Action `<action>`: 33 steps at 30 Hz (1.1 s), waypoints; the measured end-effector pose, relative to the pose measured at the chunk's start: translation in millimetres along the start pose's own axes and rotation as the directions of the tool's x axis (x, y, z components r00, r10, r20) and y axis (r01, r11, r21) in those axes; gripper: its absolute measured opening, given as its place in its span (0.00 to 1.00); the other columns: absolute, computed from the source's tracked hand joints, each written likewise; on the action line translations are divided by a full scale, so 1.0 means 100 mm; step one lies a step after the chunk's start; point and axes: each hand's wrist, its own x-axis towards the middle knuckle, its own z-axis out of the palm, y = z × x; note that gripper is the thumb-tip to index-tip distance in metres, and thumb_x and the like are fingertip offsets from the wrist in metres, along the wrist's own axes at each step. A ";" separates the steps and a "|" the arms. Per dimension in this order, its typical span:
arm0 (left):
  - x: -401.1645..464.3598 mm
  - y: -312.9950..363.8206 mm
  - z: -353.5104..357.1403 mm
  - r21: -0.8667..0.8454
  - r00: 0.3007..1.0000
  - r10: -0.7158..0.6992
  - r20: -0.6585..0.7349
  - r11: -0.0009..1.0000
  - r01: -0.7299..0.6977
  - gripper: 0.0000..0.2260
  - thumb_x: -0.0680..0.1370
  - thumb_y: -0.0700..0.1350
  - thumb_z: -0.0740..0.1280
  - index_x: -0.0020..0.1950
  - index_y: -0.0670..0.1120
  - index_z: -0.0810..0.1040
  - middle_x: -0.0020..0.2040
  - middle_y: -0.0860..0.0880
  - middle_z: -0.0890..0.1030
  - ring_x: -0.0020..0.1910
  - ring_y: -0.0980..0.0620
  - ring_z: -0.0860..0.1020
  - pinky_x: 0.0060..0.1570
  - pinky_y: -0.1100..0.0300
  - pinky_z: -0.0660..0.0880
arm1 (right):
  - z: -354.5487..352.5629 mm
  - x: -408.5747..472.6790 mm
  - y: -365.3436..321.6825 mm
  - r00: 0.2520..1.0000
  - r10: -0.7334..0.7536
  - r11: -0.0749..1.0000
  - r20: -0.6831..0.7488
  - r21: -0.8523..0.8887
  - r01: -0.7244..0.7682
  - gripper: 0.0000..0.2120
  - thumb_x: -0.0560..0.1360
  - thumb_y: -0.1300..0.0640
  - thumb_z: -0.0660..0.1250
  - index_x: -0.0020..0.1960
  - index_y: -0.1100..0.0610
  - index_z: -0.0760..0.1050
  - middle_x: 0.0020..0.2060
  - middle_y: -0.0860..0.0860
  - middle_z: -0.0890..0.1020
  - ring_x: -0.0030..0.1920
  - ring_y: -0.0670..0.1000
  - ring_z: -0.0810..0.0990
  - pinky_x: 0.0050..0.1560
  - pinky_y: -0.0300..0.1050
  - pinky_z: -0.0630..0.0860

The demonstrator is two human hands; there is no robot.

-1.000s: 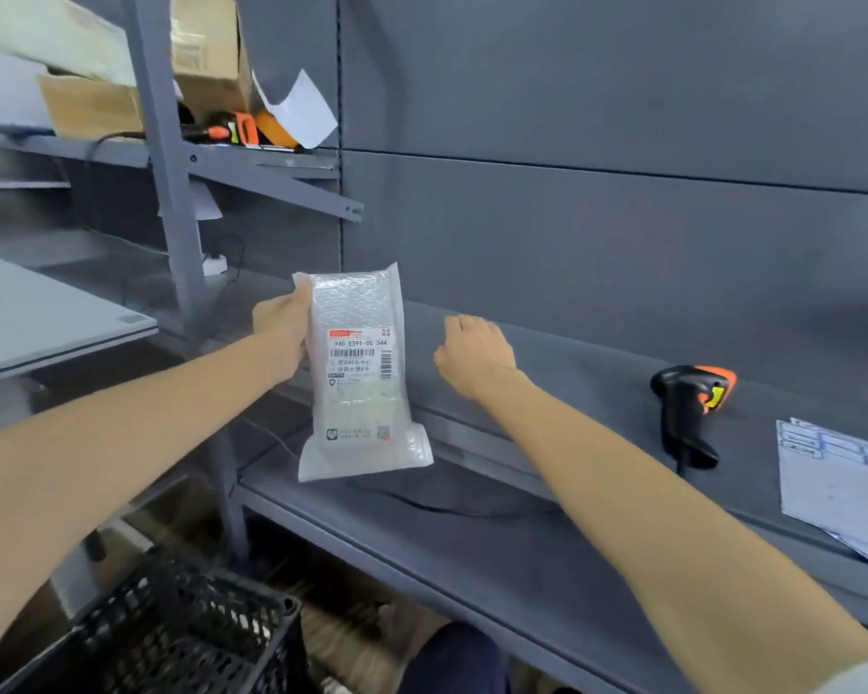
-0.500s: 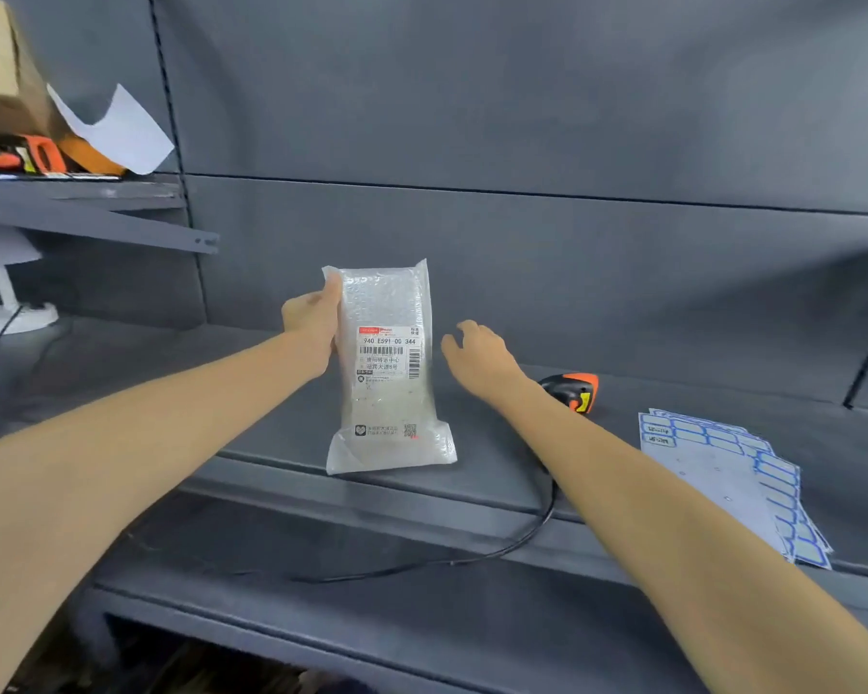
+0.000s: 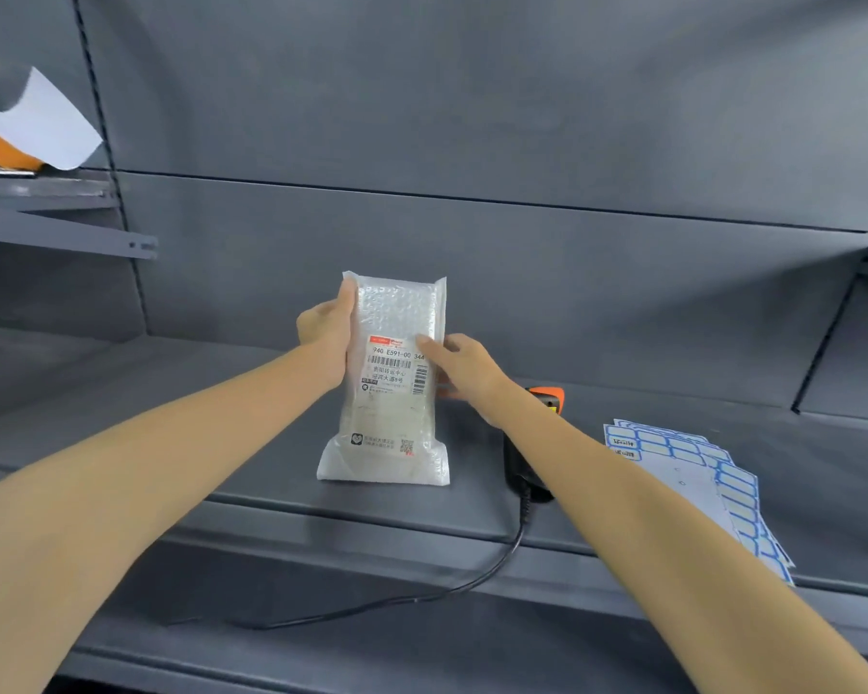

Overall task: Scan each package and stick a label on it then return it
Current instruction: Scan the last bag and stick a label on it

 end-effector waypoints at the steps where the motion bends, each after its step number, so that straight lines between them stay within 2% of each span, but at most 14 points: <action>1: 0.00 0.00 -0.02 -0.009 1.000 -0.007 0.027 1.000 0.007 0.20 0.74 0.62 0.67 0.34 0.47 0.70 0.43 0.48 0.77 0.42 0.49 0.76 0.48 0.55 0.73 | 0.03 0.00 0.01 1.000 0.018 0.999 -0.009 0.032 -0.018 0.19 0.80 0.48 0.62 0.62 0.61 0.70 0.56 0.56 0.81 0.54 0.55 0.82 0.58 0.55 0.78; 5: -0.05 -0.12 -0.15 0.007 0.978 -0.034 0.205 0.999 0.033 0.19 0.76 0.61 0.65 0.50 0.45 0.79 0.52 0.51 0.82 0.53 0.49 0.80 0.60 0.51 0.75 | 0.03 0.02 0.04 0.998 0.049 0.990 -0.034 0.133 -0.044 0.18 0.80 0.51 0.63 0.64 0.62 0.70 0.56 0.57 0.81 0.56 0.56 0.81 0.57 0.56 0.78; 8: -0.15 -0.29 -0.24 0.076 0.951 -0.051 0.306 0.997 0.029 0.15 0.78 0.59 0.65 0.53 0.49 0.81 0.52 0.50 0.84 0.53 0.49 0.81 0.58 0.49 0.76 | -0.04 0.03 0.04 0.995 0.057 0.985 -0.078 0.166 -0.044 0.19 0.80 0.51 0.63 0.64 0.62 0.70 0.57 0.57 0.81 0.56 0.56 0.81 0.56 0.56 0.79; 12: -0.28 -0.50 -0.27 0.075 0.923 -0.031 0.384 0.997 0.002 0.19 0.75 0.52 0.71 0.63 0.48 0.76 0.53 0.49 0.84 0.50 0.51 0.83 0.50 0.53 0.79 | -0.07 0.05 0.03 0.986 0.076 0.986 -0.147 0.160 -0.052 0.18 0.80 0.51 0.63 0.65 0.62 0.70 0.57 0.57 0.80 0.55 0.56 0.81 0.58 0.57 0.78; 15: -0.36 -0.60 -0.26 0.122 0.910 -0.025 0.413 0.992 -0.028 0.25 0.73 0.40 0.74 0.67 0.50 0.71 0.55 0.48 0.83 0.52 0.48 0.83 0.55 0.47 0.78 | -0.07 0.03 0.03 0.983 0.060 0.991 -0.171 0.132 -0.038 0.17 0.80 0.51 0.62 0.63 0.62 0.71 0.56 0.56 0.81 0.55 0.55 0.81 0.59 0.56 0.78; 17: -0.40 -0.64 -0.25 0.130 0.914 0.000 0.406 0.990 -0.058 0.28 0.72 0.33 0.72 0.68 0.50 0.70 0.56 0.48 0.83 0.54 0.48 0.82 0.56 0.47 0.78 | -0.06 0.03 0.04 0.982 0.039 0.994 -0.186 0.106 -0.020 0.17 0.80 0.50 0.62 0.63 0.62 0.72 0.56 0.56 0.81 0.54 0.55 0.81 0.58 0.55 0.78; 19: -0.44 -0.67 -0.23 0.129 0.923 0.044 0.382 0.987 -0.100 0.28 0.73 0.31 0.71 0.68 0.50 0.69 0.56 0.49 0.82 0.54 0.50 0.81 0.52 0.54 0.79 | -0.07 0.02 0.04 0.977 -0.002 1.000 -0.214 -0.010 0.000 0.18 0.80 0.49 0.61 0.63 0.61 0.71 0.56 0.55 0.81 0.50 0.52 0.81 0.51 0.47 0.79; 21: -0.46 -0.69 -0.21 0.125 0.925 0.082 0.372 0.983 -0.138 0.27 0.73 0.31 0.70 0.68 0.49 0.69 0.57 0.49 0.82 0.55 0.51 0.80 0.46 0.61 0.77 | -0.08 0.00 0.04 0.966 -0.062 0.976 -0.253 -0.216 0.006 0.19 0.81 0.46 0.59 0.63 0.60 0.70 0.54 0.52 0.79 0.42 0.45 0.77 0.37 0.36 0.72; 22: -0.47 -0.71 -0.21 0.122 0.924 0.096 0.370 0.981 -0.150 0.26 0.74 0.31 0.69 0.68 0.49 0.69 0.57 0.49 0.81 0.55 0.51 0.80 0.44 0.63 0.77 | -0.09 -0.01 0.05 0.954 -0.095 0.948 -0.285 -0.317 0.000 0.20 0.81 0.45 0.59 0.63 0.60 0.68 0.53 0.51 0.77 0.41 0.44 0.75 0.35 0.35 0.68; 24: -0.49 -0.74 -0.21 0.108 0.925 0.112 0.363 0.981 -0.162 0.26 0.74 0.31 0.69 0.69 0.49 0.69 0.58 0.49 0.81 0.56 0.51 0.80 0.42 0.65 0.76 | -0.13 -0.05 0.08 0.917 -0.174 0.874 -0.358 -0.486 -0.024 0.19 0.81 0.45 0.58 0.62 0.60 0.68 0.53 0.52 0.74 0.46 0.49 0.75 0.40 0.40 0.71; 26: -0.50 -0.76 -0.22 0.102 0.928 0.112 0.355 0.982 -0.158 0.26 0.75 0.31 0.68 0.70 0.48 0.69 0.59 0.49 0.80 0.57 0.51 0.79 0.44 0.64 0.76 | -0.17 -0.08 0.12 0.876 -0.225 0.808 -0.427 -0.585 -0.078 0.16 0.82 0.50 0.55 0.60 0.62 0.68 0.56 0.57 0.74 0.53 0.56 0.74 0.50 0.48 0.73; 28: -0.51 -0.78 -0.23 0.116 0.925 0.119 0.361 0.978 -0.171 0.26 0.75 0.31 0.67 0.70 0.48 0.69 0.60 0.50 0.80 0.57 0.52 0.78 0.45 0.65 0.75 | -0.21 -0.09 0.20 0.843 -0.228 0.702 -0.486 -0.683 -0.204 0.14 0.81 0.54 0.56 0.60 0.64 0.67 0.58 0.61 0.73 0.57 0.60 0.72 0.56 0.50 0.70; 30: -0.51 -0.80 -0.24 0.128 0.921 0.125 0.369 0.975 -0.184 0.25 0.75 0.32 0.67 0.69 0.49 0.70 0.59 0.52 0.80 0.57 0.54 0.78 0.43 0.67 0.74 | -0.26 -0.10 0.32 0.819 -0.145 0.599 -0.555 -0.708 -0.374 0.16 0.78 0.55 0.60 0.61 0.64 0.65 0.61 0.62 0.70 0.60 0.61 0.69 0.60 0.49 0.68; 33: -0.52 -0.84 -0.27 0.111 0.922 0.123 0.366 0.978 -0.174 0.25 0.75 0.32 0.66 0.69 0.51 0.70 0.59 0.53 0.79 0.56 0.55 0.78 0.46 0.65 0.75 | -0.29 -0.12 0.52 0.754 0.031 0.530 -0.656 -0.629 -0.569 0.24 0.75 0.51 0.63 0.64 0.64 0.62 0.63 0.60 0.67 0.62 0.59 0.66 0.61 0.46 0.66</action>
